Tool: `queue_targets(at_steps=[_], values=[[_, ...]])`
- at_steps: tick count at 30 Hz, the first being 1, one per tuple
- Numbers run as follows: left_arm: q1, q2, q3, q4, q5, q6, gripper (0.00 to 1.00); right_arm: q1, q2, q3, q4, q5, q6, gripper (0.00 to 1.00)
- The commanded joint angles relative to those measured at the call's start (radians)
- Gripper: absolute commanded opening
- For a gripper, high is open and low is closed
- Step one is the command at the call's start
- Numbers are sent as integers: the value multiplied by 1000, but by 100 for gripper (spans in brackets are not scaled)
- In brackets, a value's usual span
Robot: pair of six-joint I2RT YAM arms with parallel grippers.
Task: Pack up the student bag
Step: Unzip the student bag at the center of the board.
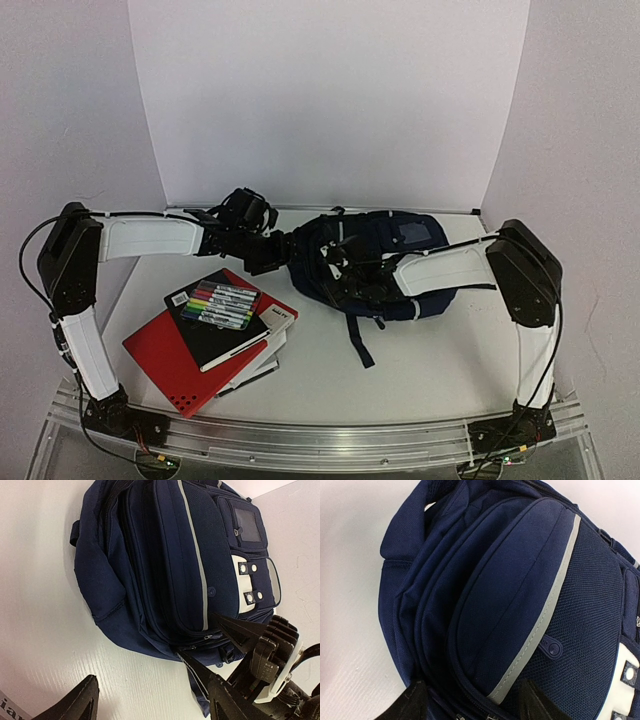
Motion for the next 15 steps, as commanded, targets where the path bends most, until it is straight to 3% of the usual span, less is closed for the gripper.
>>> queue_targets(at_steps=[1, 4, 15], values=[[-5, -39, 0, 27, 8, 1, 75, -9, -39, 11, 42, -36, 59, 67], [-5, -38, -3, 28, 9, -2, 75, -9, -79, 22, 38, -47, 92, 72], [-7, -39, -10, 32, 5, -8, 74, -9, 18, 125, 1, 53, 97, 66]])
